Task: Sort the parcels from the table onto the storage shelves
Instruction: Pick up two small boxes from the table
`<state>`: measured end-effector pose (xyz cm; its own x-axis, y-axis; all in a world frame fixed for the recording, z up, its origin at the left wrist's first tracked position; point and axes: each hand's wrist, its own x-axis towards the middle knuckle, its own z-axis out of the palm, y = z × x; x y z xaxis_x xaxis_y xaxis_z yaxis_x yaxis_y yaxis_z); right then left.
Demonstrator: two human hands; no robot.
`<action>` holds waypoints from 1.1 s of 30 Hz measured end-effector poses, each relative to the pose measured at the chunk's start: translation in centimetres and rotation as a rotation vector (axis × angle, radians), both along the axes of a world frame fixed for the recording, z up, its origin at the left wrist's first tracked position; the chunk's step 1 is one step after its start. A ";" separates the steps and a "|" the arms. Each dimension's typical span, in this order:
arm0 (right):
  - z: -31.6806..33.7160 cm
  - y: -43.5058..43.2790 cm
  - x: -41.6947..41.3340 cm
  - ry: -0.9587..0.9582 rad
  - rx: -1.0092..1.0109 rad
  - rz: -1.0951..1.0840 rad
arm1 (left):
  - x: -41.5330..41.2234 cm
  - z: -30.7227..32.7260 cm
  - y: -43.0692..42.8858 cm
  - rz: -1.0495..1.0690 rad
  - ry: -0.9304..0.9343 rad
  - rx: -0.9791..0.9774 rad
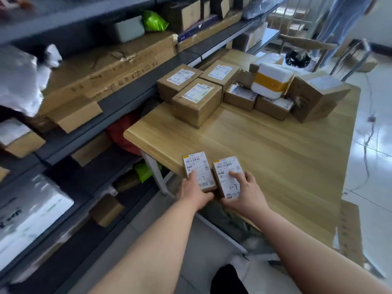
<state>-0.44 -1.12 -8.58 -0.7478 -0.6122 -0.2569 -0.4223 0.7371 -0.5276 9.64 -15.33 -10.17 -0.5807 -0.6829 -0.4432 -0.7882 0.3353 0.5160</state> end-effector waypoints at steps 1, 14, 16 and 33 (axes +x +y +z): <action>0.1 0.0 0.1 -0.004 0.011 -0.009 | 0.3 0.0 -0.3 -0.035 -0.005 0.013; 0.0 -0.9 -1.7 0.017 0.033 0.059 | 0.7 0.5 -1.5 -0.088 -0.092 0.085; -0.1 -1.2 -2.8 0.022 0.026 0.085 | -0.3 0.7 -1.8 -0.074 -0.095 0.050; -1.1 -2.8 -7.8 0.041 -0.043 0.173 | -6.6 -1.4 0.5 0.313 -0.014 -0.169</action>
